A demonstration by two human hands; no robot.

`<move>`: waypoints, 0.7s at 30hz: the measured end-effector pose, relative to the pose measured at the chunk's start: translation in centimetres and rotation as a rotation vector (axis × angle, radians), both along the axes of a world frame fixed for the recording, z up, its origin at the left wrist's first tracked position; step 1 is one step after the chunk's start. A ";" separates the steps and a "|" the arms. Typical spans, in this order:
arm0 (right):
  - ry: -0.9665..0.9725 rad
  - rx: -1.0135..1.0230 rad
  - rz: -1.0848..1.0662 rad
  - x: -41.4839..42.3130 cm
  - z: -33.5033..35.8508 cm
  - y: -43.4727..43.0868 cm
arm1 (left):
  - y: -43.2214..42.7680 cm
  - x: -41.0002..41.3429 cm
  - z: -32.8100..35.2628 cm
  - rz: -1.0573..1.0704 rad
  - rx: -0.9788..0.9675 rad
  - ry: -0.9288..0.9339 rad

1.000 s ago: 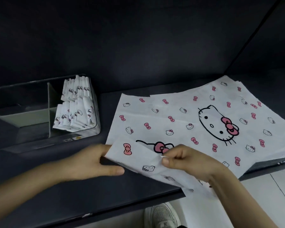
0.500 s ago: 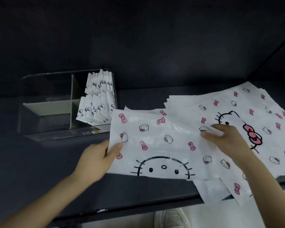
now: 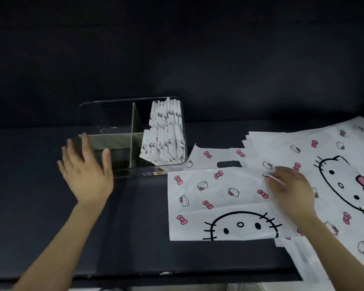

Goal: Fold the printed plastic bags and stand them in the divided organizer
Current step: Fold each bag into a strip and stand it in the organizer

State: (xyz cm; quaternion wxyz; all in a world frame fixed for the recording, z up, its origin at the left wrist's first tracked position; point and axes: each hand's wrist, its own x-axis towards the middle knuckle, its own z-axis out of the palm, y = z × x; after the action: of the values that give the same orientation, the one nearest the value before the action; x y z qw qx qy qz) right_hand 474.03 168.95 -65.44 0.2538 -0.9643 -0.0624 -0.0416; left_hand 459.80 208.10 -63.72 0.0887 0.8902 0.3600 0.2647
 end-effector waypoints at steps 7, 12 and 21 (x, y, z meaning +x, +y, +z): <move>-0.109 -0.025 0.020 -1.0 -1.9 2.5 | 1.6 -1.1 -0.7 0.102 -0.441 -0.214; -0.165 -0.034 0.026 -1.6 -2.6 4.3 | 2.6 -2.3 -1.1 0.049 -0.497 -0.258; -0.225 -0.062 0.167 -2.1 -3.9 8.1 | 4.1 -8.3 -1.0 0.008 -0.421 -0.194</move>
State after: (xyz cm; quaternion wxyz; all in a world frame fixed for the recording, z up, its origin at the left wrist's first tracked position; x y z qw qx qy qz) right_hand 471.91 177.06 -69.33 0.2179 -0.9525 -0.1716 -0.1262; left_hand 451.54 212.24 -64.71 0.3054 0.8210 0.4006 0.2687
